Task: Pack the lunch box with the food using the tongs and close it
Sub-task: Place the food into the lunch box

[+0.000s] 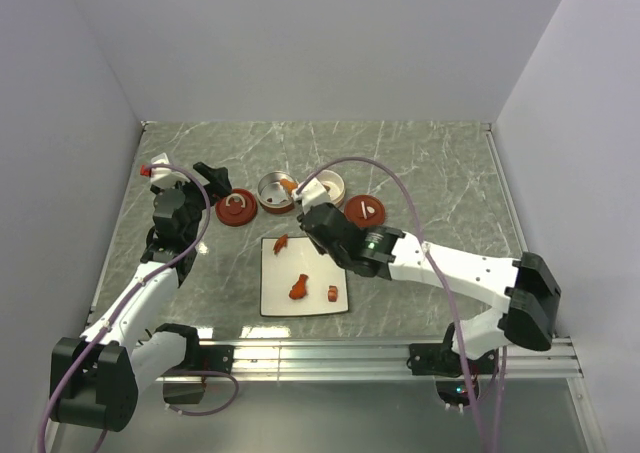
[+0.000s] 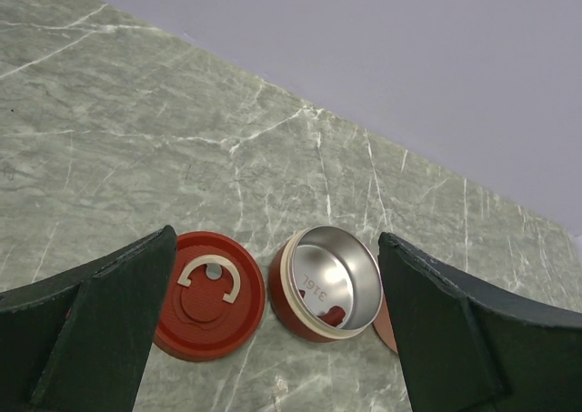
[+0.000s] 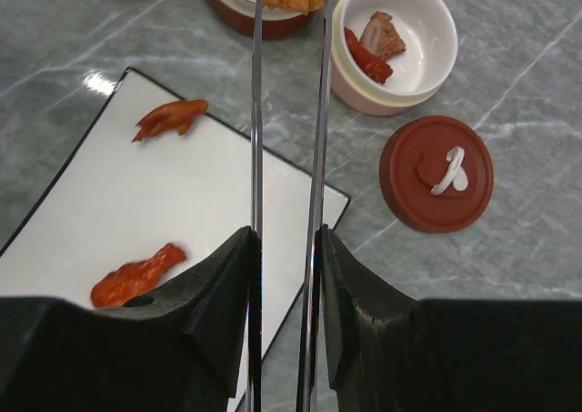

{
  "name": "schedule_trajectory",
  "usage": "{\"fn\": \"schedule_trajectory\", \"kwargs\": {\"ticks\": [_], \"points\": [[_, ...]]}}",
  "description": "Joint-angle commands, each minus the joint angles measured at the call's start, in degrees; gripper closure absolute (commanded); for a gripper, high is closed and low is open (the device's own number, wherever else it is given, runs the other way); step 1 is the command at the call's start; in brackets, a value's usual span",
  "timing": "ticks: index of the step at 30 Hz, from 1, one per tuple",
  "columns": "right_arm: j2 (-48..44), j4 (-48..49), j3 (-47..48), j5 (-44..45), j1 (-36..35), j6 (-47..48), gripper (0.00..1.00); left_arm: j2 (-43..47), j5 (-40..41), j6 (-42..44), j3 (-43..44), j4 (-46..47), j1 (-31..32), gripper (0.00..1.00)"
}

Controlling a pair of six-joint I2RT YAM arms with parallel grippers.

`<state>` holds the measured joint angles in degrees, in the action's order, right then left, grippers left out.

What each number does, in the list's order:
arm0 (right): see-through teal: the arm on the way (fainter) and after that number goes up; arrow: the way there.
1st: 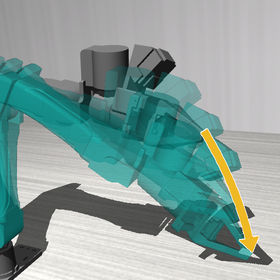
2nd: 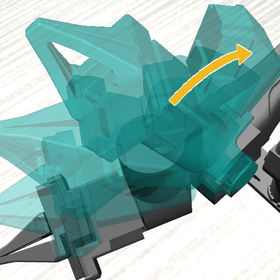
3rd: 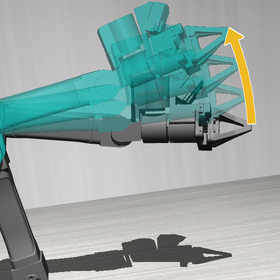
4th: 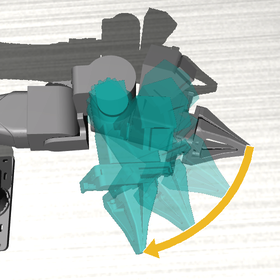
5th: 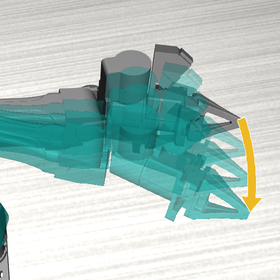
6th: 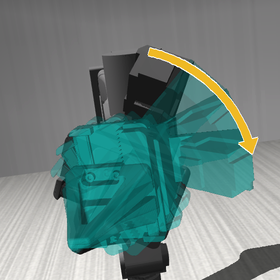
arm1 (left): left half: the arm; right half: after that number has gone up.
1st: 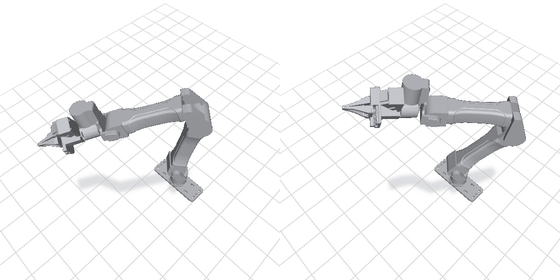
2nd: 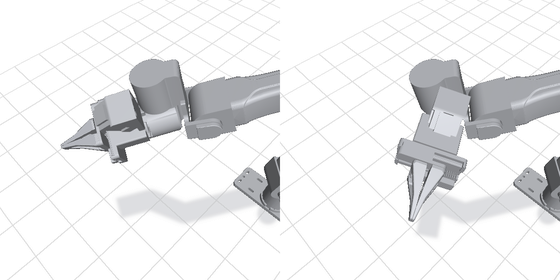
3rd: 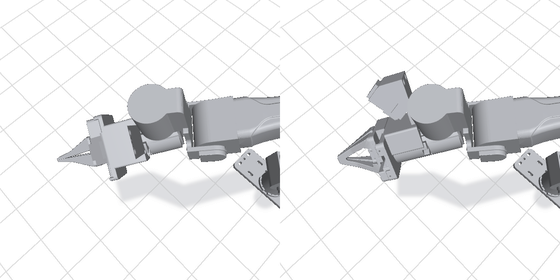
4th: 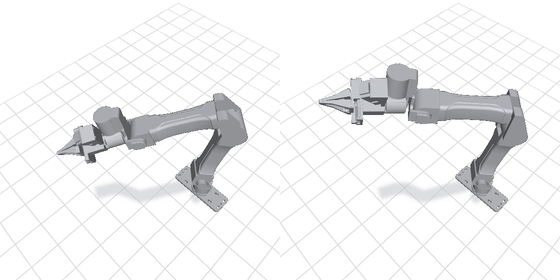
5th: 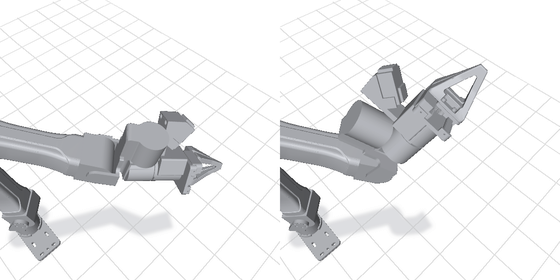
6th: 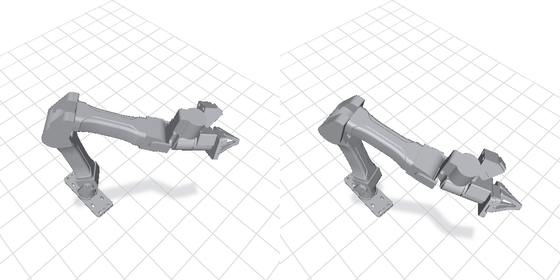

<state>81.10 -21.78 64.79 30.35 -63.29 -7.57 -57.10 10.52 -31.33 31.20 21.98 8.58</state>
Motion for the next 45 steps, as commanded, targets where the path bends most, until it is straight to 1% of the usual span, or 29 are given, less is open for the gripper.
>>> {"fn": "schedule_trajectory", "kwargs": {"ticks": [1, 6, 17, 29, 33, 37, 42, 45], "points": [[2.8, 3.6, 4.7, -0.3, 2.7, 3.2, 0.73, 0.1, 1.0, -0.5, 1.7, 2.5, -0.3, 0.01], [7.3, 4.6, 7.2, -3.4, 4.8, 4.9, 0.73, -0.3, 1.3, -0.5, 1.7, 2.6, -0.3, 0.00], [11.9, 5.7, 10.3, -7.8, 7.9, 7.0, 0.74, -2.2, 1.3, -0.3, 2.3, 2.9, -0.3, 0.01], [17.2, 4.5, 14.7, -8.3, 9.8, 8.7, 0.73, -1.7, 1.8, -0.3, 1.9, 3.0, -0.3, 0.00], [17.9, 3.9, 15.7, -7.5, 10.2, 8.6, 0.66, -1.8, 1.8, -0.4, 2.0, 3.1, -0.3, 0.00], [18.2, 3.7, 16.2, -7.3, 10.5, 8.7, 0.55, -2.0, 1.8, -0.3, 2.1, 3.1, -0.3, 0.01], [18.6, 3.7, 16.4, -7.5, 10.6, 9.0, 0.49, -2.2, 1.7, -0.3, 2.1, 3.1, -0.3, 0.01], [18.7, 3.5, 16.4, -7.5, 10.6, 9.0, 0.47, -2.4, 1.5, -0.3, 2.2, 3.1, -0.4, 0.01]]}}
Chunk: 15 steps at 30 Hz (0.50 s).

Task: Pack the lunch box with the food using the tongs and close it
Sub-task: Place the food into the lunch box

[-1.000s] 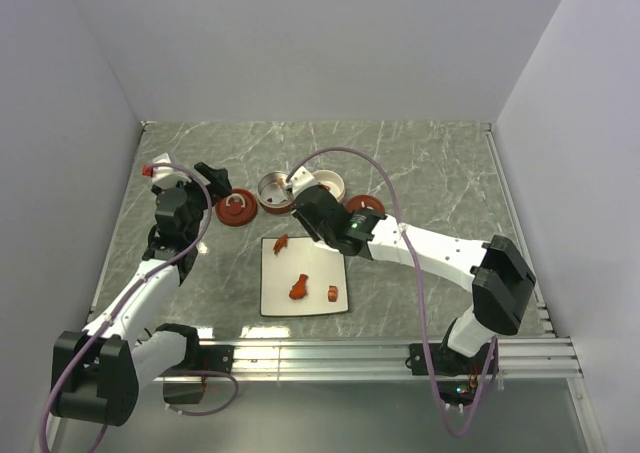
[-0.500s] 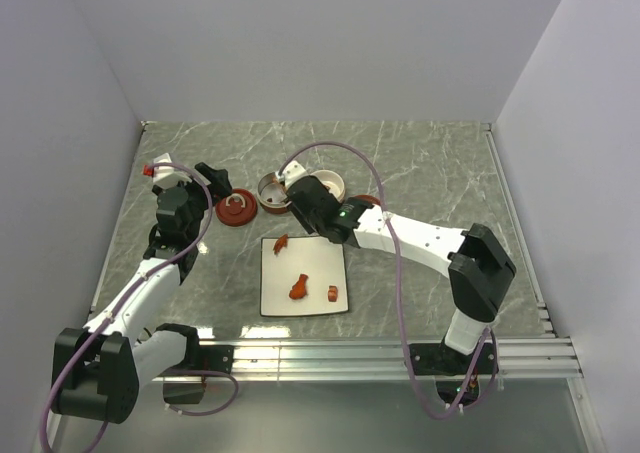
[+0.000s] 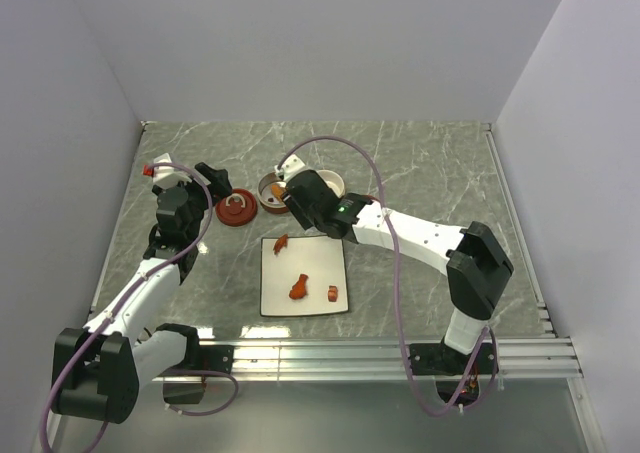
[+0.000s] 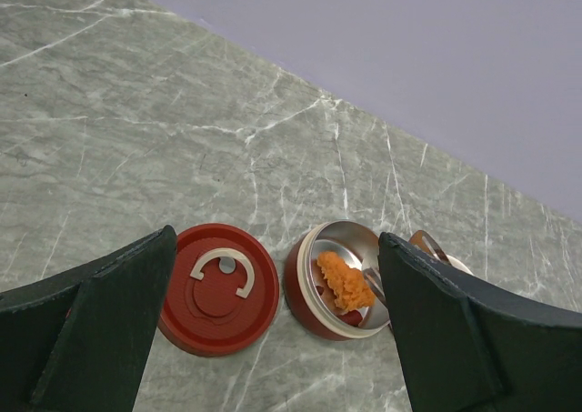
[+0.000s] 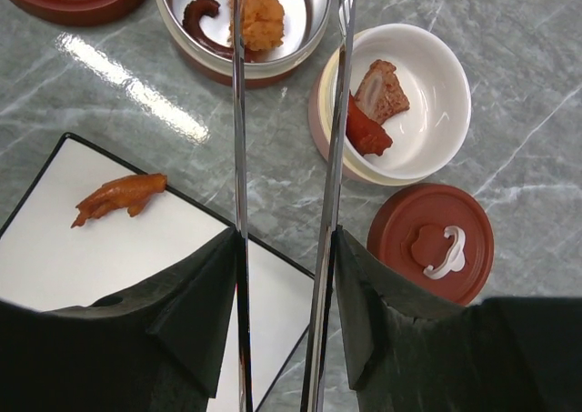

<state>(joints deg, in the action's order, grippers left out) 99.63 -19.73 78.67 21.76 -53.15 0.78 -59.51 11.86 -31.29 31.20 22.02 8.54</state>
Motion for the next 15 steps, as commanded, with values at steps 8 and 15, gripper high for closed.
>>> {"fn": "schedule_trajectory", "kwargs": {"ticks": [8, 15], "points": [[-2.7, 2.2, 0.4, 1.6, 0.4, -0.3, 0.47, 0.1, 0.3, -0.4, 2.2, 3.0, -0.3, 0.01], [-9.9, 4.5, -6.4, 0.6, -0.6, -3.0, 0.47, -0.1, 0.2, -0.4, 2.3, 3.1, -0.3, 0.00]]}}
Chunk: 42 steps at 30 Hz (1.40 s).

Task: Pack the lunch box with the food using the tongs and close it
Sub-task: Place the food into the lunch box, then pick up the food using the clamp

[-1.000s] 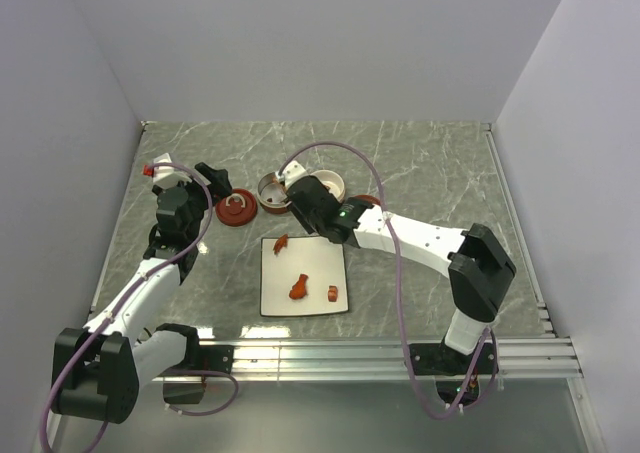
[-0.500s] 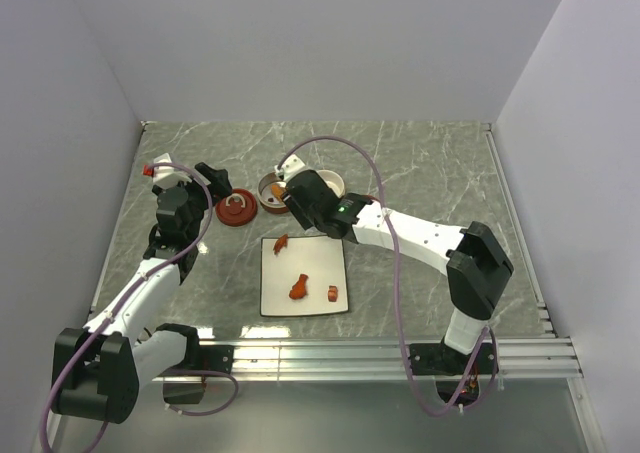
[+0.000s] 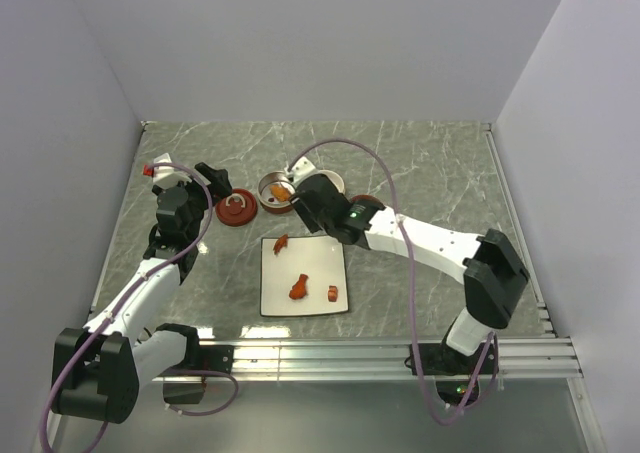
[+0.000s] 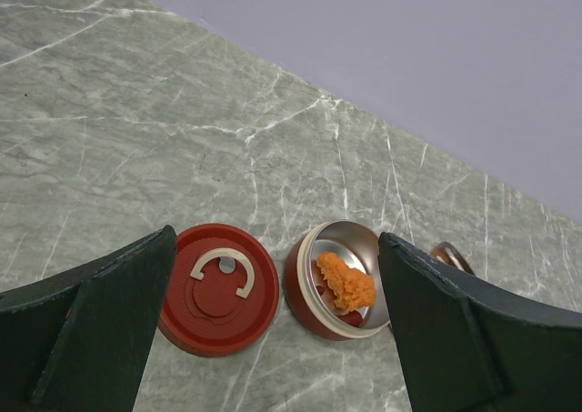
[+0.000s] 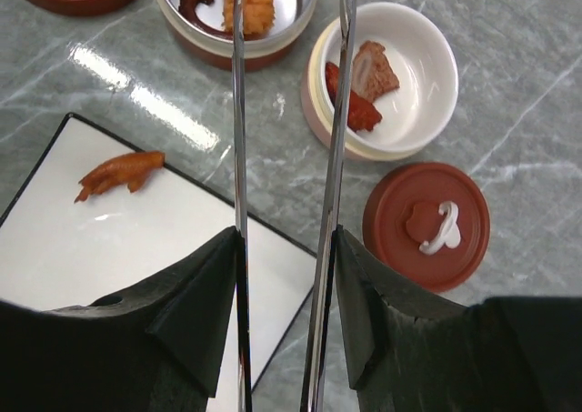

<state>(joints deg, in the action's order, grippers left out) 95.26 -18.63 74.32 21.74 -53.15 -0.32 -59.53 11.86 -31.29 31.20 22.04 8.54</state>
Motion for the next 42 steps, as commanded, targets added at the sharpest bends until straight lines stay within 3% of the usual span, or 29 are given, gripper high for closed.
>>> {"fn": "schedule_trajectory", "kwargs": {"ticks": [1, 17, 42], "points": [[-7.4, 3.7, -3.0, 0.7, -0.8, -2.7, 0.47, -0.1, 0.1, -0.4, 2.3, 3.1, -0.3, 0.01], [-19.2, 4.8, -19.0, 0.1, -12.0, -12.2, 0.48, 1.0, -0.5, -0.6, 1.9, 2.9, -0.4, 0.00], [-15.7, 2.2, -20.9, -1.3, -17.1, -19.1, 0.49, 2.4, -1.0, -0.9, 1.2, 2.9, -0.4, 0.00]]}}
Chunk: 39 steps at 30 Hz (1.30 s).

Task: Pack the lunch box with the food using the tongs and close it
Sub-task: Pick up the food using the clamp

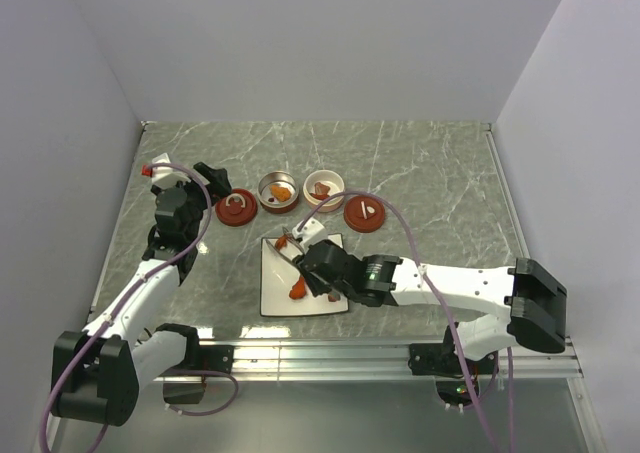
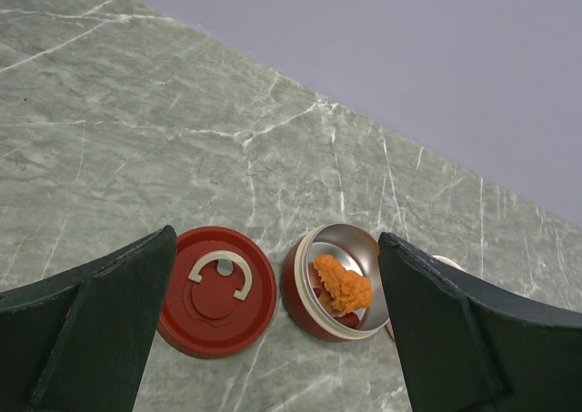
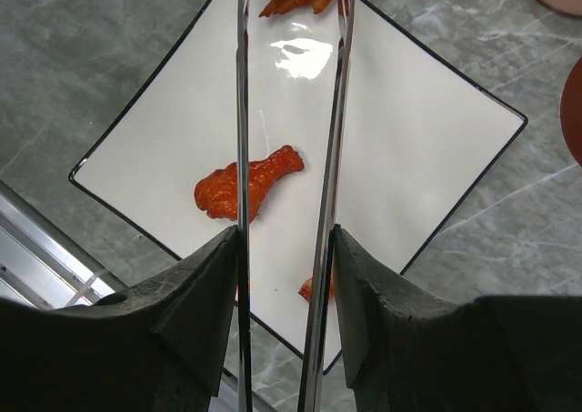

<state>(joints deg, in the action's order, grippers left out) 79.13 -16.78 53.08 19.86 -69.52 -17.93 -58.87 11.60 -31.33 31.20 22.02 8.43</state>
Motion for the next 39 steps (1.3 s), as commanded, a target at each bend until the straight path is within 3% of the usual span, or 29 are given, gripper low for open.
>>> {"fn": "schedule_trajectory", "kwargs": {"ticks": [1, 30, 39], "points": [[0.7, 0.3, 0.4, 0.5, -0.9, -1.5, 0.49, 1.9, -0.8, -0.8, 1.2, 2.9, -0.3, 0.01], [3.0, -2.8, 1.0, 3.9, -2.6, -3.4, 0.50, 2.8, -0.8, -0.9, 1.0, 2.8, -0.3, 0.00], [5.9, -3.9, 2.8, 5.0, -2.6, -2.7, 0.67, 3.0, -0.7, -0.9, 1.0, 2.7, -0.3, 0.01]]}}
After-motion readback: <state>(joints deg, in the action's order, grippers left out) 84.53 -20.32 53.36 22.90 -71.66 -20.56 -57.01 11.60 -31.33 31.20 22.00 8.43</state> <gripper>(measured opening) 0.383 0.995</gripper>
